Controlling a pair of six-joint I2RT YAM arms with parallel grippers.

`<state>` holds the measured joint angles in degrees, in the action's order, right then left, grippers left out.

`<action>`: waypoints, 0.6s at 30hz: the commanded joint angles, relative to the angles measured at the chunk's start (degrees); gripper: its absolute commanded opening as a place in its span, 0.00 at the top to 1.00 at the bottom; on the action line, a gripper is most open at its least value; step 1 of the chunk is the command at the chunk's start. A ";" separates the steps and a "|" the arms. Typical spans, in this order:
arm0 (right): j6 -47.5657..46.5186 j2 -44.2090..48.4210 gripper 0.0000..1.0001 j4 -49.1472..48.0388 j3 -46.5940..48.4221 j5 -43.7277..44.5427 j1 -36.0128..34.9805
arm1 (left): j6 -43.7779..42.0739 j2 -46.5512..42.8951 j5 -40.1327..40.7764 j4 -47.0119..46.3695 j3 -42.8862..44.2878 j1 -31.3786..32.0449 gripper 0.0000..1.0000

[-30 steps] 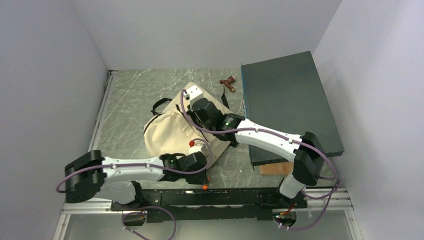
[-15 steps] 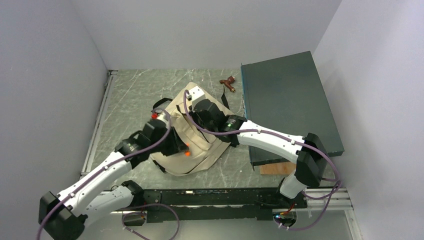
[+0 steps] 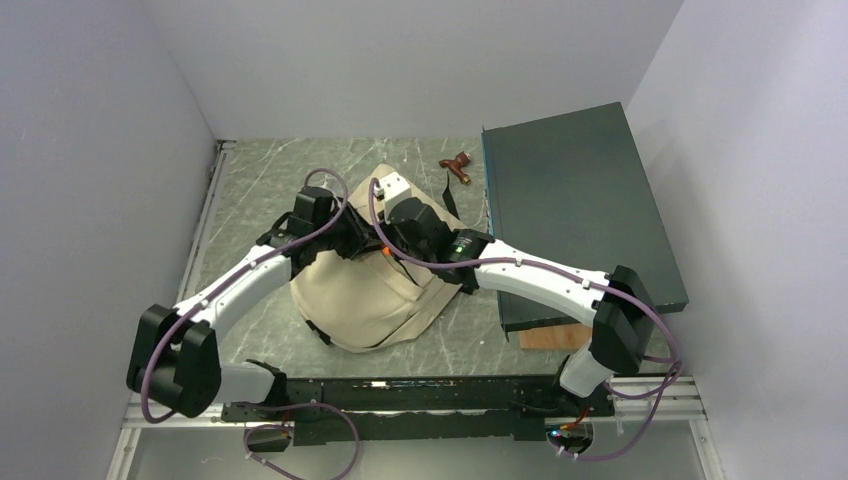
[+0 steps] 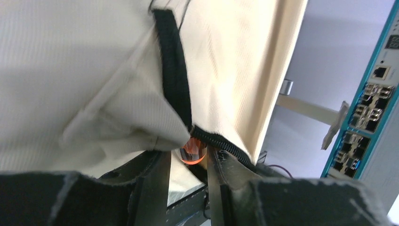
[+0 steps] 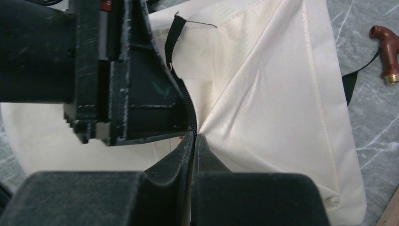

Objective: Pack the student bag
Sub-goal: Place the stationery in the student bag.

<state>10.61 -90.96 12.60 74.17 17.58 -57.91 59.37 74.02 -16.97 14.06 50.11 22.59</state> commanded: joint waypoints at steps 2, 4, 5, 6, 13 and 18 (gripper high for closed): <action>1.20 3.33 1.00 -0.45 2.83 -2.29 -0.54 | 3.27 2.53 3.57 -10.18 3.41 1.13 0.84; 0.87 2.87 1.00 0.74 3.87 -1.70 -0.55 | 3.14 2.81 3.69 -12.11 3.43 1.40 0.77; 0.69 2.83 1.00 1.25 4.09 -1.49 -0.54 | 2.89 2.99 3.84 -12.24 3.53 1.40 0.71; 0.49 2.92 1.00 1.29 4.07 -1.42 -0.53 | 2.51 3.05 3.75 -12.63 3.36 1.40 0.65; 0.77 3.76 1.00 1.40 3.52 -1.42 -0.53 | 0.17 -2.52 2.96 -20.66 -3.71 0.00 0.25; 0.35 4.20 1.00 2.11 3.36 -0.98 -0.53 | -7.10 -9.99 -2.25 -11.26 -3.77 -1.59 0.23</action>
<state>10.50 -90.70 13.78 75.24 18.96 -57.19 58.67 71.29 -16.43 4.10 45.21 22.46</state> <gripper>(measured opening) 0.009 0.749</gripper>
